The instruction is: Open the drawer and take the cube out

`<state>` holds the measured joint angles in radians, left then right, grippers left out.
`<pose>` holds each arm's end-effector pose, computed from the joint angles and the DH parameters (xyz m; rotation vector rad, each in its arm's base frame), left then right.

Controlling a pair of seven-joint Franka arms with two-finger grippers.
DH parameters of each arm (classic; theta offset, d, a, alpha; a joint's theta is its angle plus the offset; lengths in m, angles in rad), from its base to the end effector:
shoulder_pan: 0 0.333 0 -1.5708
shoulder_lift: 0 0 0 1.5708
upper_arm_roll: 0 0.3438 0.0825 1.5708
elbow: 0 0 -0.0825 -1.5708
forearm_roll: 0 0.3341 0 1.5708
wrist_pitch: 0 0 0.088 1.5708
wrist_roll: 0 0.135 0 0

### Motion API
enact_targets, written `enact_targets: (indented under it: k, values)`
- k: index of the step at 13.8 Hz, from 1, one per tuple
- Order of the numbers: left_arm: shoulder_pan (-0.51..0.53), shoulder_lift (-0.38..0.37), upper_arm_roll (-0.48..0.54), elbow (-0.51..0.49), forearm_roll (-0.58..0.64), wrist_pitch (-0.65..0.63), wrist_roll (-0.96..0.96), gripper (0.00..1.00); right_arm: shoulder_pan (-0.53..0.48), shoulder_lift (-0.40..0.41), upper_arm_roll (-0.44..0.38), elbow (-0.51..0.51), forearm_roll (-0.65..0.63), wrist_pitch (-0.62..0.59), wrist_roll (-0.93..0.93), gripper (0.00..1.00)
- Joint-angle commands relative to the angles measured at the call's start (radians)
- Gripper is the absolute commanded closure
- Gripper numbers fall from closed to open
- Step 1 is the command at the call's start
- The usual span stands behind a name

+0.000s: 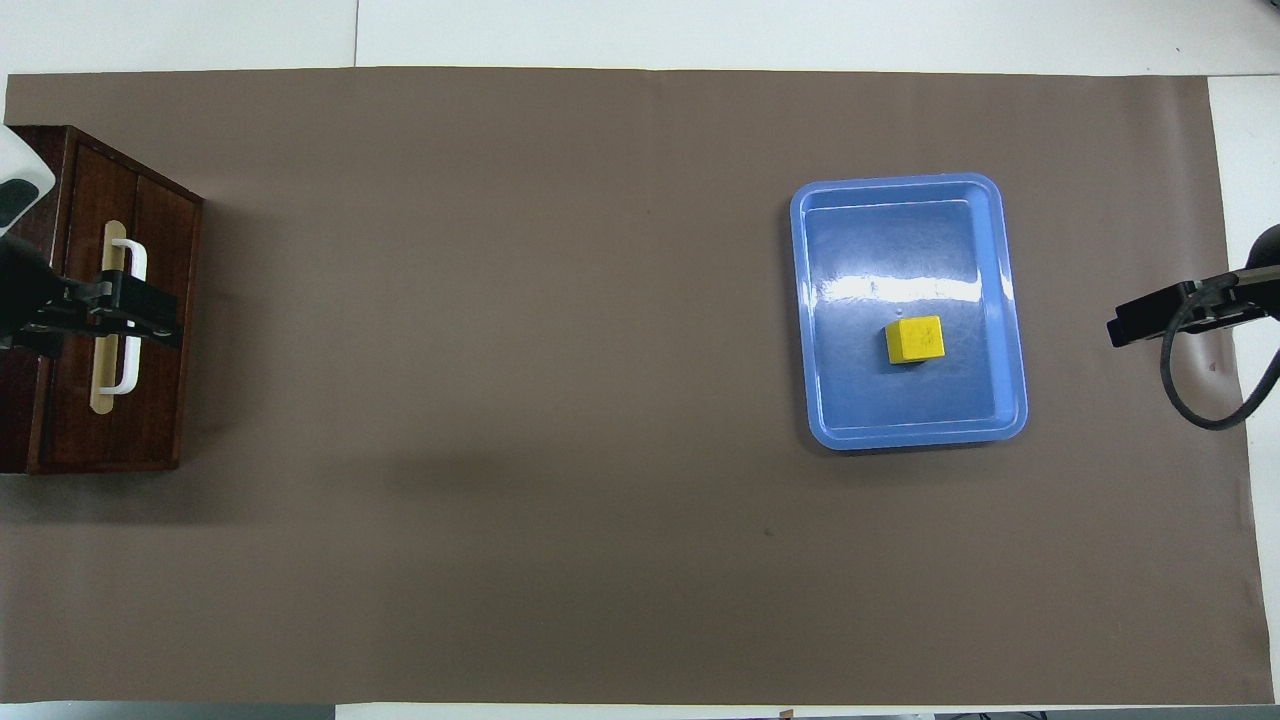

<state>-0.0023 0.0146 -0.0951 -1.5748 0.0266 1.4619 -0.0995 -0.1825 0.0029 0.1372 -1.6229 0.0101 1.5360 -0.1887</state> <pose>0.4913 -0.0438 0.6068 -3.0980 -0.0050 0.1929 0.4967 -0.0212 0.5982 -3.1097 -0.2232 0.1372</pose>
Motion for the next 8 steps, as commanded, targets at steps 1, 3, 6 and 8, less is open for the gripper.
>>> enact_targets:
  k: [1, 3, 6, 8]
  values:
    - [0.005, -0.015, 0.0, -0.007, -0.005, -0.005, 0.001, 0.0, -0.025, -0.029, 0.018, -0.035, -0.019, 0.009, -0.021, 0.0]
    - [0.005, -0.013, 0.0, -0.007, -0.005, -0.005, 0.001, 0.0, -0.025, -0.017, 0.016, 0.001, -0.024, -0.055, -0.021, 0.0]
    - [0.005, -0.015, 0.0, -0.007, -0.005, -0.005, 0.001, 0.0, -0.023, -0.009, 0.019, 0.028, -0.048, -0.102, -0.021, 0.0]
    - [0.005, -0.015, 0.0, -0.007, -0.005, -0.005, 0.001, 0.0, -0.023, -0.009, 0.019, 0.028, -0.05, -0.1, -0.021, 0.0]
